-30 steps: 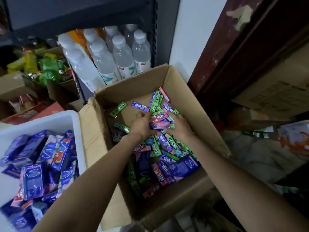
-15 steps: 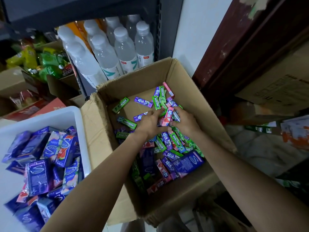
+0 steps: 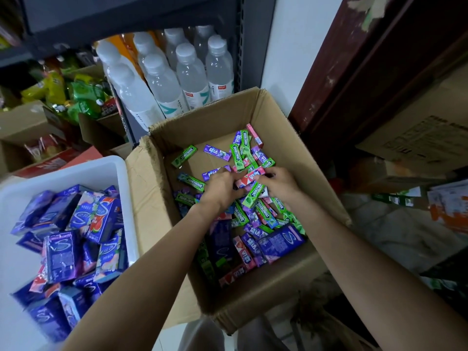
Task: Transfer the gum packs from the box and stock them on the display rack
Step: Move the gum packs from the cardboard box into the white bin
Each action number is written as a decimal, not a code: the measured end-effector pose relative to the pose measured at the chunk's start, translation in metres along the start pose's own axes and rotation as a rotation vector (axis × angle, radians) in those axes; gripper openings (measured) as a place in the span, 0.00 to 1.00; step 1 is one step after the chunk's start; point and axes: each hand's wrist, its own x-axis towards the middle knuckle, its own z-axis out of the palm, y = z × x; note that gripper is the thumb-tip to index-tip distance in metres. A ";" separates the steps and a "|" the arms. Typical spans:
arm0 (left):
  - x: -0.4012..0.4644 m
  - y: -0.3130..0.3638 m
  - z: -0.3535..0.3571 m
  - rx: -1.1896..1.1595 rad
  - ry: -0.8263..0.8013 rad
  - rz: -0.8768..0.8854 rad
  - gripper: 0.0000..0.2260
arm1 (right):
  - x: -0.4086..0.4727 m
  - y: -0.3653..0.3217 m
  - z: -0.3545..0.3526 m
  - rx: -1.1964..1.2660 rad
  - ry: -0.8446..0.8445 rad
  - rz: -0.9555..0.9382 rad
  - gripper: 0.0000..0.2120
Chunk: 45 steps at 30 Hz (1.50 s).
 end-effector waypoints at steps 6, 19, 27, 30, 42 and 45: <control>-0.019 0.015 -0.014 0.010 0.123 0.065 0.24 | -0.006 -0.009 -0.009 0.123 0.043 -0.064 0.19; -0.123 -0.064 -0.129 0.022 0.491 0.084 0.29 | -0.102 -0.133 0.081 0.142 -0.028 -0.399 0.16; -0.195 -0.196 -0.154 0.056 0.414 0.054 0.27 | -0.131 -0.138 0.235 0.031 -0.038 -0.348 0.14; -0.200 -0.228 -0.144 0.093 0.296 0.001 0.25 | -0.128 -0.122 0.271 -0.058 -0.015 -0.293 0.17; -0.219 -0.251 -0.133 0.246 0.154 -0.004 0.29 | -0.135 -0.081 0.281 -0.448 -0.092 -0.327 0.16; -0.217 -0.242 -0.139 0.091 0.296 0.047 0.23 | -0.143 -0.090 0.265 -0.445 -0.028 -0.370 0.17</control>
